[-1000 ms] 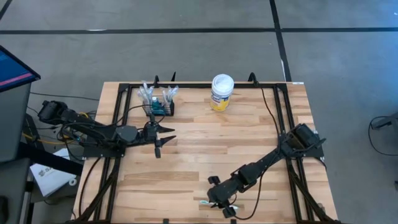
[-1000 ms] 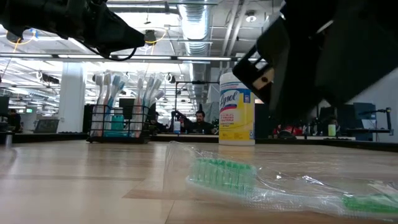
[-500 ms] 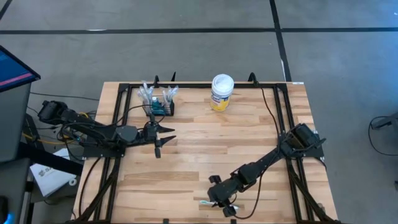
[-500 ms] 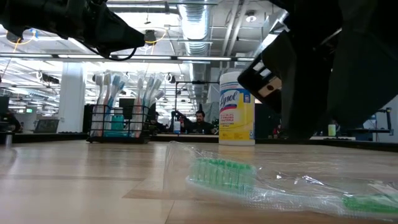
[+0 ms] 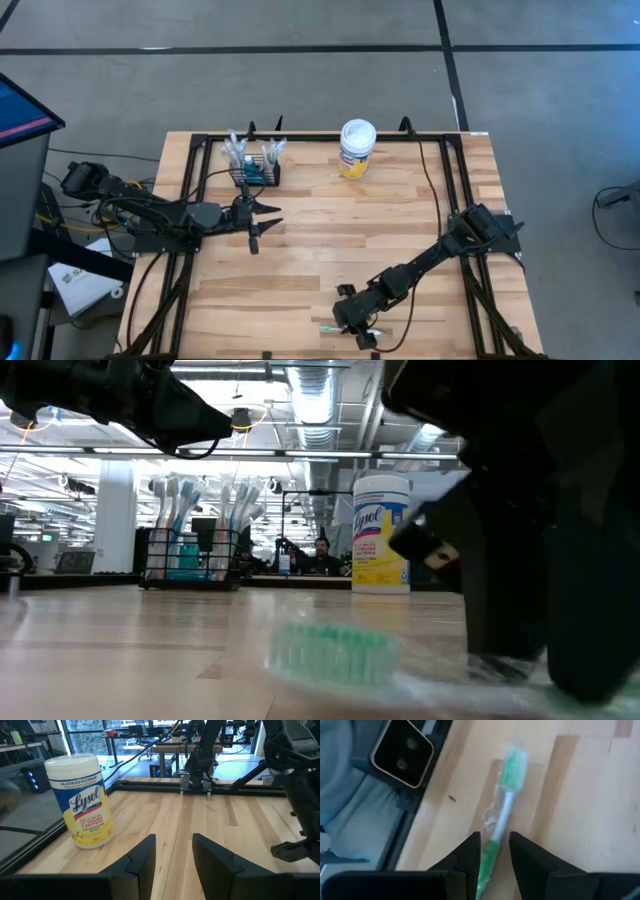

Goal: Pick & Place toothbrushing station
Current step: Put the green toothbrush into the mesh organizer

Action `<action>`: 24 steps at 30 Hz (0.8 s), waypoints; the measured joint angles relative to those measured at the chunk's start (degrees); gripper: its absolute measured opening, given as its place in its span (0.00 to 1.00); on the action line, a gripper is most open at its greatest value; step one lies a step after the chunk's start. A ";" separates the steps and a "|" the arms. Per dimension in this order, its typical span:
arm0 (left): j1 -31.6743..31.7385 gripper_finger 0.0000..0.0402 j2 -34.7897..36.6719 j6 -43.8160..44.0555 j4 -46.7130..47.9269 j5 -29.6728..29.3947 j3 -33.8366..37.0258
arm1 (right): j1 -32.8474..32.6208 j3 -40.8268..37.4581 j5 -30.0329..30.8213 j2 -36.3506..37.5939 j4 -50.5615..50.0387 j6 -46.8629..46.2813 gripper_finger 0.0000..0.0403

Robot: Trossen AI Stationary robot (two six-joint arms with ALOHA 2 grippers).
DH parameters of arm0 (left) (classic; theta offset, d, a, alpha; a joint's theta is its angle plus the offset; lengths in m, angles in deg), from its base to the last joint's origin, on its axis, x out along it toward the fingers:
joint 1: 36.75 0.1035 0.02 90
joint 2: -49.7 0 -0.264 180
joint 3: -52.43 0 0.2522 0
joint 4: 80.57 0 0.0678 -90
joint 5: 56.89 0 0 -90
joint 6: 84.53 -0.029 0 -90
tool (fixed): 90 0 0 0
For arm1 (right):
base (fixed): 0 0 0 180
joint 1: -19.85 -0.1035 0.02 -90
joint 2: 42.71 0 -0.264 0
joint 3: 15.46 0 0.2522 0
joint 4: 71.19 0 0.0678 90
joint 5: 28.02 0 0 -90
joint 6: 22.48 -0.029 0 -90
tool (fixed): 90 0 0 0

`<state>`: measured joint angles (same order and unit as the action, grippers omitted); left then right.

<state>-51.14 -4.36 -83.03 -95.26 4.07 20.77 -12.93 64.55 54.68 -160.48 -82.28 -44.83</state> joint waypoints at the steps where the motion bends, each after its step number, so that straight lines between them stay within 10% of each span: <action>1: 0.00 0.30 0.00 0.31 0.06 0.02 0.00 | 0.00 0.11 -0.17 0.25 0.11 -0.21 0.24; 24: 0.02 0.30 -1.75 3.44 0.86 -0.01 0.00 | -1.29 0.41 6.65 -0.67 1.04 -2.85 0.01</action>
<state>-51.12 -6.11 -79.58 -94.40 4.07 20.77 -14.22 64.96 61.33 -161.15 -81.24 -47.68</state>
